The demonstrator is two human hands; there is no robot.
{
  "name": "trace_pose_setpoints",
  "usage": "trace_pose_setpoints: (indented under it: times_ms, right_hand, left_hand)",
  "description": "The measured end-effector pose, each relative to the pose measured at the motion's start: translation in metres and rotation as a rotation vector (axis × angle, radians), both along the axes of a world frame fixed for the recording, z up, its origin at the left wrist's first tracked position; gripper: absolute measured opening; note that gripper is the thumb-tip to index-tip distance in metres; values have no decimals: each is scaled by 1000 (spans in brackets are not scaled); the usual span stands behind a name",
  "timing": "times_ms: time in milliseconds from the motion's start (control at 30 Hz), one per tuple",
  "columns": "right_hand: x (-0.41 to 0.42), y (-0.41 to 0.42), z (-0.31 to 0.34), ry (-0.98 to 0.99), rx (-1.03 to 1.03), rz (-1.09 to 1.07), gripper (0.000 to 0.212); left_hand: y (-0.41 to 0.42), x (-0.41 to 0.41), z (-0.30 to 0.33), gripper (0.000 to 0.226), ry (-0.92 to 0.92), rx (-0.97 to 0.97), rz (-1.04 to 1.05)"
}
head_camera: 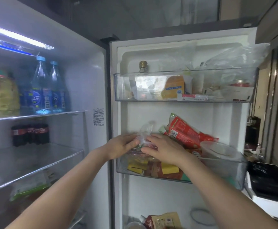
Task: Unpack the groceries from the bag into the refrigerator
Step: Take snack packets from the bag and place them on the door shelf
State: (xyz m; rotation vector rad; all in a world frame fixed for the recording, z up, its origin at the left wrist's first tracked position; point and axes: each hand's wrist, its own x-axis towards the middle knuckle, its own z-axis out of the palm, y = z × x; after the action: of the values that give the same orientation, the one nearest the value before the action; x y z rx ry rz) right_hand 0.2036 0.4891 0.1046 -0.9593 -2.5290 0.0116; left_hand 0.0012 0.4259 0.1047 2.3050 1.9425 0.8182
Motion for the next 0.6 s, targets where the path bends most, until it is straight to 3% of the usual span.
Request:
trace_pose_setpoints:
  times_ms: [67,167,333,600]
  right_hand:
    - [7,-8,0,65,-20,-19,67]
    - [25,-27,2,121,25,-78,72]
    - [53,-58,0,263,76,-133,79]
    - [88,-125,-21,368,99,-73,72]
  left_hand:
    - [-8,2,1,54,2,111,-9]
    - [-21,14,1,83,-12,225,-45]
    - [-55,50,-3,66,-151,250,-181]
    - [-126,82,-30,65,-296,183,-286]
